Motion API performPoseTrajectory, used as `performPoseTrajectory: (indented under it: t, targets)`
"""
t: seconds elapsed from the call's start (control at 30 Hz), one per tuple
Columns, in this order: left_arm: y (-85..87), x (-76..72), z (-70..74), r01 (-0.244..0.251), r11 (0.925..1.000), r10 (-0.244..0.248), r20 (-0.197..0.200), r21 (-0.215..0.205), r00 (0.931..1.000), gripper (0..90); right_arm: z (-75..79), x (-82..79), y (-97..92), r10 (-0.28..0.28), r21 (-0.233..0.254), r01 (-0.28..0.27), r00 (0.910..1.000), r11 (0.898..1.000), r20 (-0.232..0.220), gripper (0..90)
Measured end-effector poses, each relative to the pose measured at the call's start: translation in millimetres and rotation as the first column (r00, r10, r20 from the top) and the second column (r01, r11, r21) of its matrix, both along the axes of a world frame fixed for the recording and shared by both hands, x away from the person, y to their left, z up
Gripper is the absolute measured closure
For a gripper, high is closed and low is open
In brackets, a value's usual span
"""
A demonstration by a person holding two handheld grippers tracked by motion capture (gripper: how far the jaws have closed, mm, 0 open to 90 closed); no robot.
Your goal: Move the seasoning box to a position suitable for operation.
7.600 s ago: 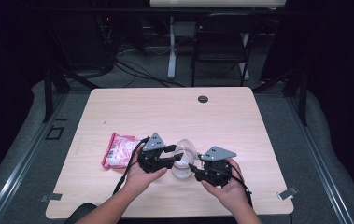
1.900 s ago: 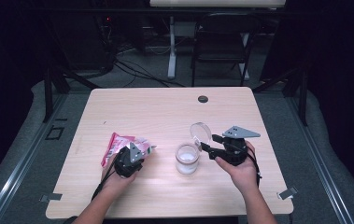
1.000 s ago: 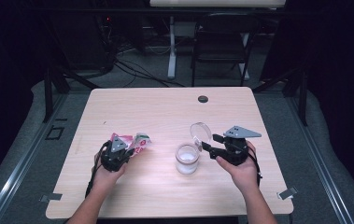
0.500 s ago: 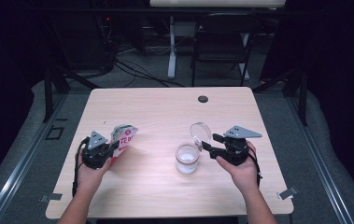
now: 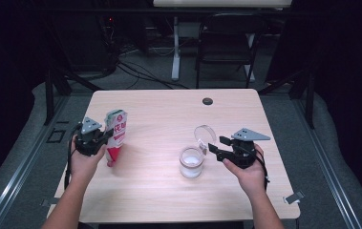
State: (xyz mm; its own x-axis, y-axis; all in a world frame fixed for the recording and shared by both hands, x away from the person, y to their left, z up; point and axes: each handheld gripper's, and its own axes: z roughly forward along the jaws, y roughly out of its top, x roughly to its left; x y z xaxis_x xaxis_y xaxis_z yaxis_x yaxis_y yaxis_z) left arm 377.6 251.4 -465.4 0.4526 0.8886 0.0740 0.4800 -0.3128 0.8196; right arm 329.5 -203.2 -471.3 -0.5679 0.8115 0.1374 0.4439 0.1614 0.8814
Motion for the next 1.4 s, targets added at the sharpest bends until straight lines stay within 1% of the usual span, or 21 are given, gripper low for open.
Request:
performPoseTrajectory:
  t: [0.07,0.2,0.23,0.3,0.47,0.6,0.7,0.83,0.93,1.0,1.1,1.13,1.17,1.23,1.3,1.4]
  targets:
    - [1.3,6.1,7.4,-0.002,0.9999,0.002,-0.003,0.016,1.0,90.0,0.3,-0.3,-0.1,0.0,0.002,0.0,1.0,1.0,0.001,44.1]
    - [-1.3,12.9,22.4,0.005,0.9999,-0.005,0.008,0.016,1.0,90.0,0.9,0.0,-1.7,-0.001,0.006,0.001,1.0,1.0,0.003,44.1]
    - [-2.4,13.6,26.3,0.012,0.9997,-0.012,0.012,0.023,0.9999,90.0,0.9,0.1,-2.2,-0.003,0.008,0.003,1.0,1.0,0.004,44.2]
    - [-5.7,14.2,33.0,0.022,0.9997,-0.022,0.021,0.013,0.9995,90.0,1.0,0.2,-3.1,-0.008,0.009,0.008,1.0,1.0,0.005,44.2]
    - [-20.1,13.4,44.0,0.074,0.9973,-0.074,0.033,-0.001,0.9967,90.0,1.6,-0.3,-3.5,-0.011,0.018,0.01,0.9999,1.0,0.008,44.5]
    - [-36.9,11.5,47.0,0.127,0.9919,-0.126,0.03,-0.013,0.9915,90.0,2.7,-1.0,-3.6,-0.005,0.026,0.005,0.9999,1.0,0.009,46.2]
    - [-51.7,10.6,47.8,0.176,0.9842,-0.176,0.021,-0.018,0.9842,90.0,3.4,-1.0,-4.7,0.0,0.032,-0.001,1.0,0.999,0.008,46.9]
    - [-74.0,7.6,48.2,0.244,0.9698,-0.244,0.017,-0.001,0.9697,90.0,3.5,-0.6,-5.9,0.001,0.035,-0.001,1.0,0.999,0.005,47.3]
    - [-89.0,4.5,47.9,0.27,0.9626,-0.271,0.018,0.019,0.9625,90.0,4.0,-0.8,-6.7,-0.003,0.035,0.003,1.0,0.999,0.007,47.4]
    - [-97.4,3.0,47.0,0.29,0.9569,-0.29,0.022,0.017,0.9567,90.0,4.1,-0.7,-7.4,-0.009,0.03,0.009,0.9999,1.0,0.008,47.4]
    - [-106.9,0.5,45.3,0.33,0.944,-0.33,0.024,0.01,0.9437,90.0,4.3,-0.9,-8.1,-0.01,0.029,0.01,0.9999,1.0,0.008,49.0]
    - [-109.8,-1.0,44.2,0.345,0.9384,-0.346,0.024,0.006,0.9381,90.0,4.5,-1.1,-8.2,-0.007,0.029,0.007,0.9999,1.0,0.01,49.6]
    - [-112.8,-2.8,42.7,0.361,0.9327,-0.361,0.026,0.006,0.9324,90.0,5.0,-1.3,-8.3,-0.003,0.022,0.003,0.9999,1.0,0.011,49.9]
    - [-118.2,-8.2,38.0,0.385,0.9228,-0.385,0.03,0.021,0.9223,90.0,5.6,-2.0,-7.8,-0.001,0.021,0.0,0.9999,1.0,0.016,51.3]
    - [-122.2,-14.3,31.1,0.396,0.9174,-0.397,0.031,0.04,0.9172,90.0,6.2,-2.8,-6.8,-0.001,0.024,0.001,0.9998,1.0,0.019,52.4]
    - [-121.7,-22.3,16.4,0.418,0.9078,-0.419,0.014,0.035,0.9081,90.0,8.7,-4.8,-4.7,0.002,0.033,-0.003,0.9997,0.999,0.024,54.1]
